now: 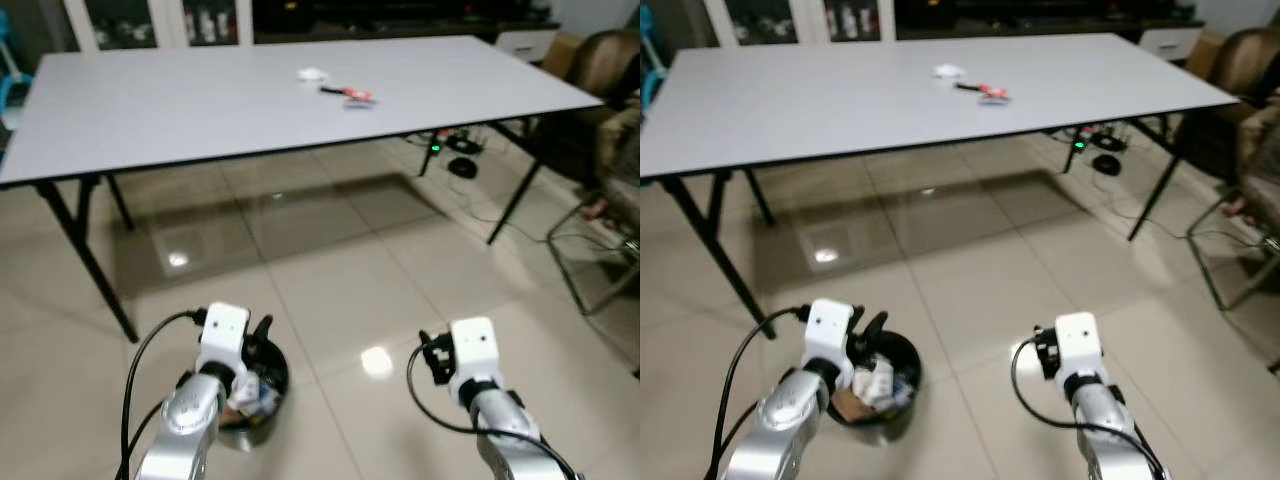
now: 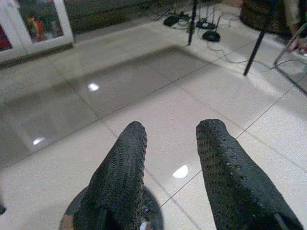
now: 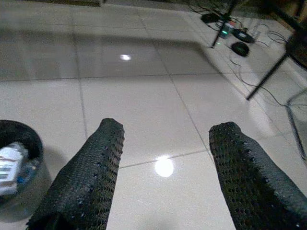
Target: Picking trash to rubbish bin
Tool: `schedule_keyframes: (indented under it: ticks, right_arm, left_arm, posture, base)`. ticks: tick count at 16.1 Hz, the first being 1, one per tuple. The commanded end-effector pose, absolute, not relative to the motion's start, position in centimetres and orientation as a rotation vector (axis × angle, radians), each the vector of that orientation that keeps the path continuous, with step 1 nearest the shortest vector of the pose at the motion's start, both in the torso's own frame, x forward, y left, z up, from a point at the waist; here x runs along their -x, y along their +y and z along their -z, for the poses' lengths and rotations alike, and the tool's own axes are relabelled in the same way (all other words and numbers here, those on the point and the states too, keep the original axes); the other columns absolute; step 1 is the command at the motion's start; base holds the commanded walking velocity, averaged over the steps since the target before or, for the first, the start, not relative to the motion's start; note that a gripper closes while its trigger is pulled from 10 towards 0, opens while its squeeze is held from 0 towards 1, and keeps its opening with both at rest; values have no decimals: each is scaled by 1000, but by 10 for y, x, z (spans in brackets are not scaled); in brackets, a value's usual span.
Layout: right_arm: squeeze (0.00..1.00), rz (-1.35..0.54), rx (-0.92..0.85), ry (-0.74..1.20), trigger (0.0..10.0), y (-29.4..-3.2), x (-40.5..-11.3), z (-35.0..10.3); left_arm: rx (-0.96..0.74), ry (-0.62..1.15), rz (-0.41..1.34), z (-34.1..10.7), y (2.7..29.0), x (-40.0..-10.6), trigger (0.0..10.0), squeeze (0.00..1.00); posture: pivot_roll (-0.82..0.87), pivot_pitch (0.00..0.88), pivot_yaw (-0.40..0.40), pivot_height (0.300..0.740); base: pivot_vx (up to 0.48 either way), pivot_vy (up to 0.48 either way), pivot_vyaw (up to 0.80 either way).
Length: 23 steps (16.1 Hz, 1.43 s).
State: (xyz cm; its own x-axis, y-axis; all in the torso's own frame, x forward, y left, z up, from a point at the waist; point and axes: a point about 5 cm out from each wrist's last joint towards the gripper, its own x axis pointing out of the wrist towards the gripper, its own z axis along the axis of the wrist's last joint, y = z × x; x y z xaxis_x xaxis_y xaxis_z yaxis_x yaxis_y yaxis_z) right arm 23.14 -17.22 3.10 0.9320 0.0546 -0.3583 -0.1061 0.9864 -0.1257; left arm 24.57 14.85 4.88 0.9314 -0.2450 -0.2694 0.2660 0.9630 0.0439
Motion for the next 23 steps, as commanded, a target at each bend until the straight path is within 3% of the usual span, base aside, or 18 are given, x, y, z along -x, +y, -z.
schedule_keyframes:
  ticks: [1,7,10,17,23]
  right_arm:
    - [0,-89,146,340,10000,-169,-234,-34]
    - [0,-84,145,335,10000,-171,-236,-33]
    - [0,-91,149,334,10000,-172,-237,-34]
    - [0,-48,81,322,10000,-176,-241,-37]
    - [0,-24,70,290,10000,-181,-249,-44]
  left_arm:
    - [-97,278,243,-49,153,-246,10000,0]
    - [-109,276,250,-51,150,-247,10000,0]
    - [-11,268,228,-56,152,-249,10000,0]
    - [-110,144,265,-73,153,-247,10000,0]
    - [-138,78,279,-91,154,-248,10000,0]
  posture:
    - [-32,42,-35,740]
    - [-28,38,-44,740]
    - [-25,36,-50,740]
    - [-24,24,-54,740]
    - [-14,15,-55,740]
  base:
    - [0,-480,0]
    - [0,-480,0]
    - [0,320,0]
    - [0,69,0]
    - [352,0,-783]
